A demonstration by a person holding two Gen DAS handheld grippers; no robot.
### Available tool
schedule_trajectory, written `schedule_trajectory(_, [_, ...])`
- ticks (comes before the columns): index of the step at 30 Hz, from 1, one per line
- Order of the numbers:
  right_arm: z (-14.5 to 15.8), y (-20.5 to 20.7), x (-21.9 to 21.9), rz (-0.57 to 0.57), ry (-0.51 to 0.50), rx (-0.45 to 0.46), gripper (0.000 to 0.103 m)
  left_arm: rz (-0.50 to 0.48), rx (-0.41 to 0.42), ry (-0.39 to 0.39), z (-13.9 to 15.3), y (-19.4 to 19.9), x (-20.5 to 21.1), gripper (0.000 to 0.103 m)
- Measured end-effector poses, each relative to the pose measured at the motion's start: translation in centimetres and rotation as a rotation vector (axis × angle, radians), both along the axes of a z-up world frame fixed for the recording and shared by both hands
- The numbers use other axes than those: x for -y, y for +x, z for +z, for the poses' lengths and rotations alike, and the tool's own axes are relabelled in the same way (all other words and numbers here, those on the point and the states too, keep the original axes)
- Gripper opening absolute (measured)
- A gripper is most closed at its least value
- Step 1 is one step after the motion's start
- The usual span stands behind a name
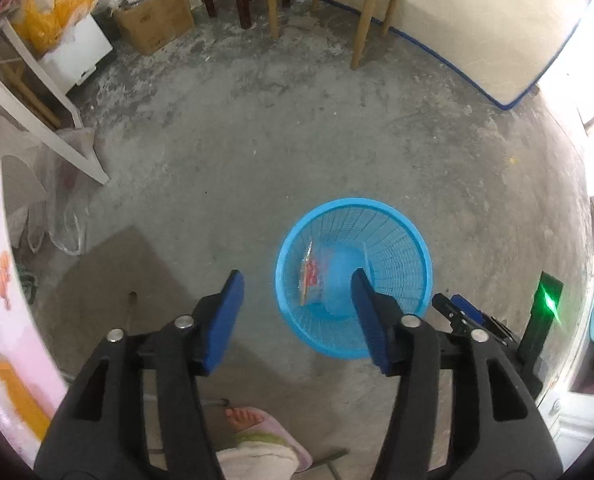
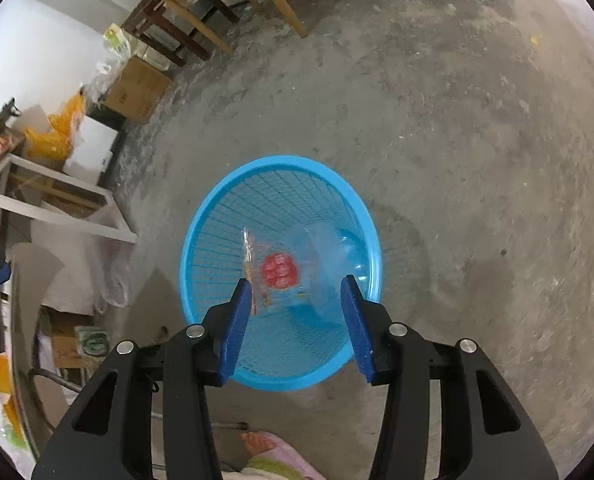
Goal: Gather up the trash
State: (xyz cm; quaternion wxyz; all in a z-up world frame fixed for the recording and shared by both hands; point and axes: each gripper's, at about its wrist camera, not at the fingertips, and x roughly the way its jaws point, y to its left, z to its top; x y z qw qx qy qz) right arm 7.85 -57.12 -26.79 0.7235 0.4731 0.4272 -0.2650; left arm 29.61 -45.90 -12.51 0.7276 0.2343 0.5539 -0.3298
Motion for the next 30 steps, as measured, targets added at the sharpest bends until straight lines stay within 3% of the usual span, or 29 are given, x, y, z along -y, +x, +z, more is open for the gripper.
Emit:
schedule_trajectory(3, [1.0, -1.9, -0.5, -0.005, -0.011, 0.024, 0.047, -0.007, -0.022, -0.038, 2.8, -1.3, -2.7, 0.062])
schedule_trajectory(7, [3.8, -5.1, -2.5, 0.003, -0.065, 0.042, 0.055, -0.003, -0.029, -0.145, 8.2, -2.5, -8.1, 0.073])
schedule_trajectory(11, [7.7, -7.0, -5.2, 0.056, -0.173, 0.045, 0.068, 0.015, 0.047, -0.246, 13.5, -4.2, -14.3, 0.079])
schedule_trajectory(14, [11.3, -7.9, -7.5, 0.091, -0.290, 0.030, 0.078, 0.075, 0.048, -0.317, 16.2, -5.0, -19.1, 0.087])
schedule_trajectory(18, [16.1, -8.2, -10.4, 0.093, -0.476, -0.002, 0.094, 0.216, 0.008, -0.414, 18.5, -5.6, -26.3, 0.090])
schedule_trajectory(22, [20.3, -6.7, -13.8, 0.125, -0.639, -0.045, 0.097, 0.389, 0.062, -0.469, 20.0, -6.8, -34.8, 0.093])
schedule_trajectory(27, [24.3, -4.2, -18.3, 0.242, -0.781, -0.021, 0.097, 0.549, 0.188, -0.450, 20.8, -8.5, -43.2, 0.094])
schedule_trajectory(30, [27.2, -2.7, -21.0, 0.325, -0.829, 0.046, 0.097, 0.594, 0.237, -0.423, 20.7, -9.3, -47.0, 0.095])
